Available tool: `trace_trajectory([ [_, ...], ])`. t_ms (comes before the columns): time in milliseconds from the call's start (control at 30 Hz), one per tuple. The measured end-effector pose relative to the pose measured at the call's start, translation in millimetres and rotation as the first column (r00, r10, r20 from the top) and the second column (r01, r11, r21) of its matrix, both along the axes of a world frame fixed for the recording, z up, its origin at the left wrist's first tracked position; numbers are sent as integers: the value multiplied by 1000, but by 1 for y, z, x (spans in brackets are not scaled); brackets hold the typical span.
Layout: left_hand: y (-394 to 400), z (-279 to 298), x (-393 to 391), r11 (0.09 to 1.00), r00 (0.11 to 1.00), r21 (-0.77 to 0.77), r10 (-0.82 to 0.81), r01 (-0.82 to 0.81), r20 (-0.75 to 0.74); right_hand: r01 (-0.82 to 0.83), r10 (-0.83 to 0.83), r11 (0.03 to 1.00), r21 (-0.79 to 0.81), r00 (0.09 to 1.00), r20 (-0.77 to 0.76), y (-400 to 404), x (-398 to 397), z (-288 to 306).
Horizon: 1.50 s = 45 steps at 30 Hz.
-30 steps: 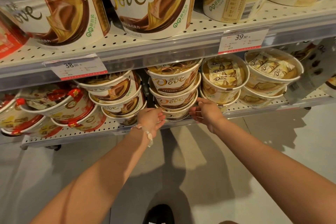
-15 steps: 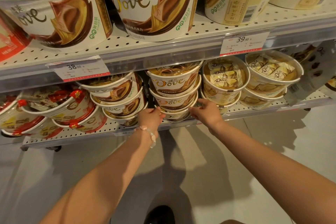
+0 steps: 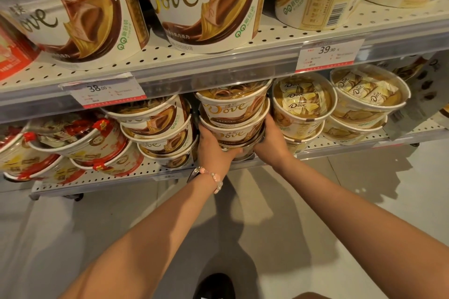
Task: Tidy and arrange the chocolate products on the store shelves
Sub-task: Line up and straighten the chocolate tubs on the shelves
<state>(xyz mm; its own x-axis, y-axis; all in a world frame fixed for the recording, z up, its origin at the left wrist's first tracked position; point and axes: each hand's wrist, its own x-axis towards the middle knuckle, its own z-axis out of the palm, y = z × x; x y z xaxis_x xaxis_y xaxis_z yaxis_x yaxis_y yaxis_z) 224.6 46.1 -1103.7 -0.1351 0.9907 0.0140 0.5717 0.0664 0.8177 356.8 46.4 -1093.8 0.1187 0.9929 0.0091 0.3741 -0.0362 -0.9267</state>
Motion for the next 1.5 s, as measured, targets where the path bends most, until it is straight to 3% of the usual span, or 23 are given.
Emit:
trace_trajectory([
  [167, 9, -1, -14, 997, 996, 21, -71, 73, -53, -15, 12, 999, -41, 998, -59, -7, 2, -7],
  [333, 16, -4, -24, 990, 989, -6, -144, 144, 13, -41, 37, 994, -106, 999, -41, -5, 9, -12],
  [500, 20, -7, -25, 995, 990, -42, -84, 89, 111, -46, 35, 991, -128, 996, -87, -3, 10, -11],
  [700, 19, -1, -24, 996, 991, -33, -83, 87, 106, -66, 52, 986, -154, 994, -92, -7, 7, 3],
  [867, 0, 5, -22, 995, 999, 88, -43, 41, 18, 106, -94, 990, 93, 988, -120, -32, -9, 22],
  [1033, -8, 25, -12, 982, 998, 187, 22, -32, 53, 156, -155, 980, 126, 988, -23, -20, -10, 36],
  [1133, -4, 31, -6, 976, 998, 214, 32, -45, 62, 74, -73, 988, 135, 997, -13, -8, -7, 50],
  [1333, 6, 35, 1, 987, 984, 95, 116, -130, 138, 10, -13, 999, 50, 998, 59, -3, -2, 57],
  [1500, 9, 41, 2, 987, 981, 12, 156, -159, 115, 1, -1, 1000, -13, 998, 63, -1, 2, 63],
])
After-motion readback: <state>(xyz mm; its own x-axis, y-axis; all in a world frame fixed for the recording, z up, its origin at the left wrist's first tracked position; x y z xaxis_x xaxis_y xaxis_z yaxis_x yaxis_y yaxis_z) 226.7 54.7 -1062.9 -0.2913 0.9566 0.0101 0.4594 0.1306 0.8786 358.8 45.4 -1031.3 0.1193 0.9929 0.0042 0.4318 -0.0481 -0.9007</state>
